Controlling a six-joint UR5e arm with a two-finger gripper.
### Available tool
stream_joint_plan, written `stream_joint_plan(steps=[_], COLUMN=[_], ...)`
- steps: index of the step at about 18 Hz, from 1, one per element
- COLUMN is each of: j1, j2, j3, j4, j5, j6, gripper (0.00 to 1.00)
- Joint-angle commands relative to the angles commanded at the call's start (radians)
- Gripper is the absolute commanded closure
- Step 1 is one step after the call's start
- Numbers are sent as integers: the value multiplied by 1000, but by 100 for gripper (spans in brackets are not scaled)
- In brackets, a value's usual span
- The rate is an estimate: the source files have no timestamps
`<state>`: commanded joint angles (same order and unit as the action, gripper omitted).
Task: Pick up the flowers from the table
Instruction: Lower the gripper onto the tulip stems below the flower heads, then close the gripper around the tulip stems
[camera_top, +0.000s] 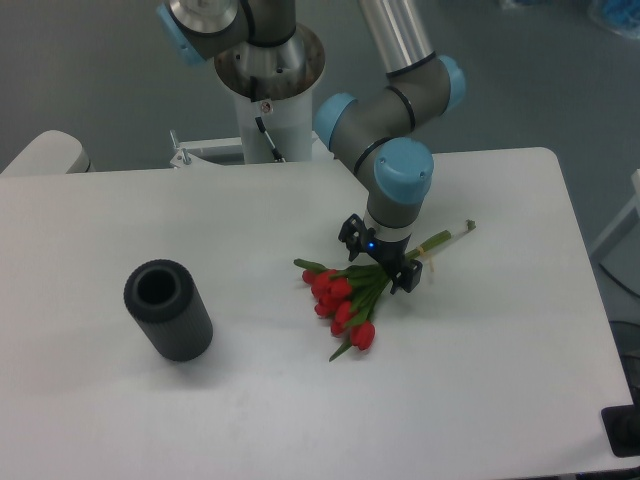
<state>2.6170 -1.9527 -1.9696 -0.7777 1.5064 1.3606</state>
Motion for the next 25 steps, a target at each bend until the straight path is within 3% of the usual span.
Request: stream_joint_plan(steps=[2, 6, 10, 18, 25], j1=[2, 0, 2, 2, -6], j2=[-5, -6, -6, -3, 8], j3=[1, 9, 18, 32, 106], j4=[3, 3, 3, 2, -3], j5=[3, 2, 0, -2, -47], j6=[8, 11, 11, 12, 26], gripper=[3, 41, 60, 67, 69])
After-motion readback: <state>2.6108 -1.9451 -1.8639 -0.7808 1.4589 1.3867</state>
